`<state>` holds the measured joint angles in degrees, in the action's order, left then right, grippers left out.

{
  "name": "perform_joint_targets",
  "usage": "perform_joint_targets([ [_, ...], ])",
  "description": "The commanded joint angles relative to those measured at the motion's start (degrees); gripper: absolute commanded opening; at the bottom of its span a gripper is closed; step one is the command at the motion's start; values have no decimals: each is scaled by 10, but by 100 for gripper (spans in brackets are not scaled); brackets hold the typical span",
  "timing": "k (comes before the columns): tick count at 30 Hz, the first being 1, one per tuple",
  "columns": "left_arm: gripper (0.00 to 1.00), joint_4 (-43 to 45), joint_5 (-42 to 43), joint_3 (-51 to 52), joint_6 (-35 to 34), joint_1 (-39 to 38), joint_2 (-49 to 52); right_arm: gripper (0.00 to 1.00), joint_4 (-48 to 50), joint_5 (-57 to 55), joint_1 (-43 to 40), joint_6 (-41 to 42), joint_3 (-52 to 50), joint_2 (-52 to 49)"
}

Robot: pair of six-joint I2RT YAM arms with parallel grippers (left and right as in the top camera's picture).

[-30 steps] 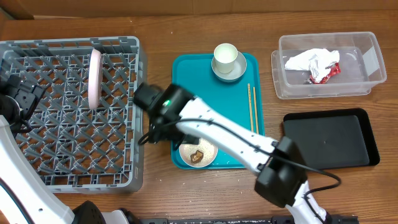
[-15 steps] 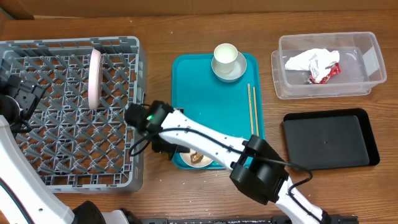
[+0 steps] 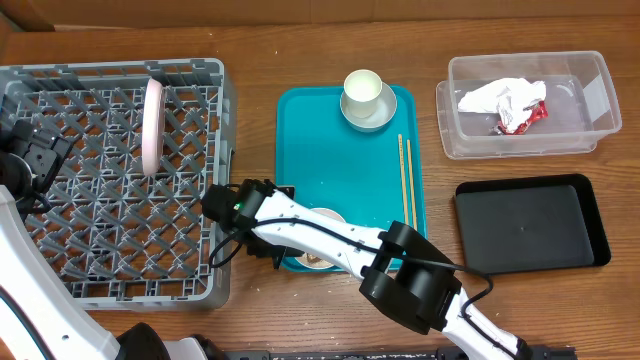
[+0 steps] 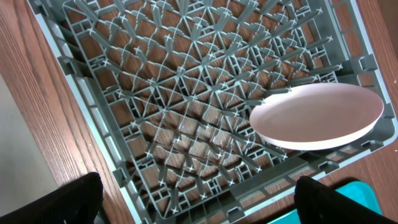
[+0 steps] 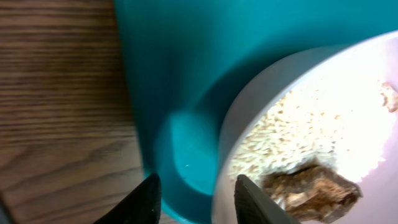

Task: Sort waste into correct bins and load items into the dishwasher
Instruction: 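Lift the bowl and carry it over the black tray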

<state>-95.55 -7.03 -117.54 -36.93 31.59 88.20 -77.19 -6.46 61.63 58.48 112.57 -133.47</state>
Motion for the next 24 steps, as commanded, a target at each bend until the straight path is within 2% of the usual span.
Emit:
perform_joint_targets([
  [1, 100, 2, 5, -7, 7, 3, 2, 30, 4, -15, -6, 2, -2, 7],
  [2, 100, 2, 5, -7, 7, 3, 2, 24, 4, -15, -6, 2, -2, 7],
  [3, 100, 2, 5, -7, 7, 3, 2, 12, 4, -15, -6, 2, -2, 7],
  [5, 100, 2, 5, -7, 7, 3, 2, 4, 3, -15, -6, 2, -1, 7],
  [11, 100, 2, 5, -7, 7, 3, 2, 4, -5, -26, -6, -34, 16, 7],
  [15, 100, 2, 5, -7, 7, 3, 2, 4, -43, -74, -10, -48, 36, 7],
  [20, 100, 2, 5, -7, 7, 3, 2, 4, -130, -133, -39, 21, 85, 7],
  [24, 100, 2, 5, -7, 7, 3, 2, 4, -199, -136, -108, 23, 146, 27],
])
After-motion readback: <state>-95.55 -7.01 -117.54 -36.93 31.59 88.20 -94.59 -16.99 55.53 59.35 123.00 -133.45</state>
